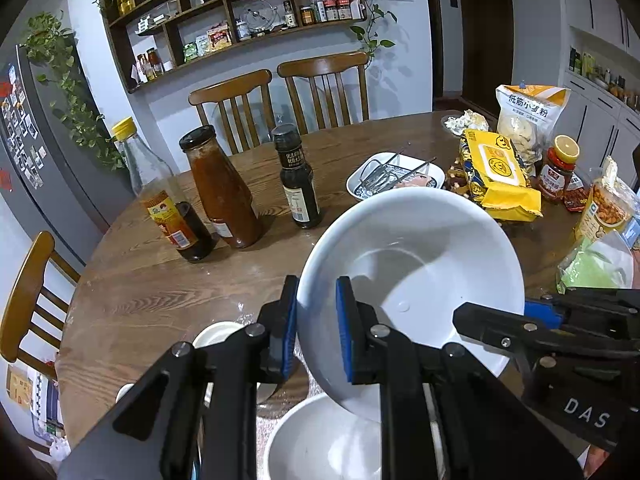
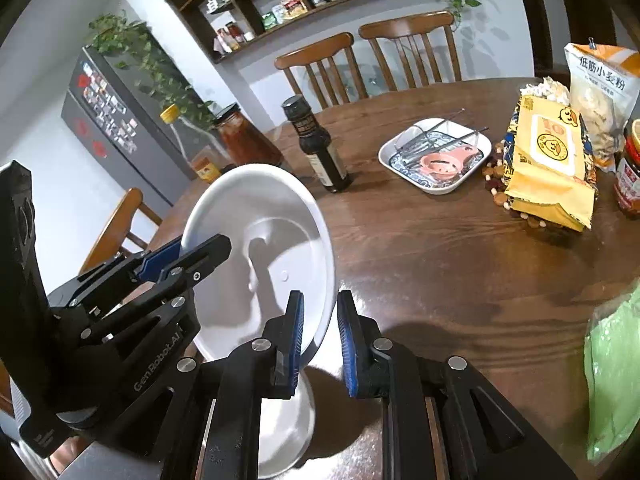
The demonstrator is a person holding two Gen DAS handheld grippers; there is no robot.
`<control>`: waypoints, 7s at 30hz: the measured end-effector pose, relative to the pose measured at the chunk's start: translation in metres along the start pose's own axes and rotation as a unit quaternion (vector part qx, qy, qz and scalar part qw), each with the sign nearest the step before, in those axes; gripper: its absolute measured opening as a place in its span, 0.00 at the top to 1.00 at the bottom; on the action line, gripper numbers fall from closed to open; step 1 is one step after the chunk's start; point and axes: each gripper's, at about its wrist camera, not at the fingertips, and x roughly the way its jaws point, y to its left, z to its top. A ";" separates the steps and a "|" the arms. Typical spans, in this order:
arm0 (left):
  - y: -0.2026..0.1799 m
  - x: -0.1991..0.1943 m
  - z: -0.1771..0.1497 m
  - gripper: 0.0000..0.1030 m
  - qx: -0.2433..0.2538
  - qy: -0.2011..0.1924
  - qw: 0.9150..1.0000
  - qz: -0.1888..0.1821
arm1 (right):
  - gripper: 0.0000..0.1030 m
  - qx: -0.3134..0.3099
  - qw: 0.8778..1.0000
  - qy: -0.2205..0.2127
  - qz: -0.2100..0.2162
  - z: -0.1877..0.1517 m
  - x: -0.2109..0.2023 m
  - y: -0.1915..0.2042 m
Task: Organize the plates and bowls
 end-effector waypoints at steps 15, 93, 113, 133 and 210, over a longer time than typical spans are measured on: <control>0.010 -0.004 -0.037 0.82 -0.016 0.041 0.999 -0.003 | 0.80 -0.015 0.998 0.054 0.000 -0.032 0.008 0.016; 0.016 0.055 -0.078 0.80 -0.053 0.158 0.985 -0.049 | 0.80 -0.115 0.973 0.169 -0.109 -0.044 0.068 0.031; 0.013 0.055 -0.078 0.80 -0.039 0.159 0.986 -0.044 | 0.80 -0.124 0.974 0.162 -0.099 -0.044 0.066 0.029; 0.012 0.055 -0.079 0.80 -0.032 0.161 0.985 -0.046 | 0.80 -0.128 0.974 0.158 -0.103 -0.044 0.066 0.030; 0.012 0.043 -0.084 0.78 -0.020 0.144 0.989 -0.041 | 0.80 -0.097 0.980 0.116 -0.131 -0.065 0.045 0.043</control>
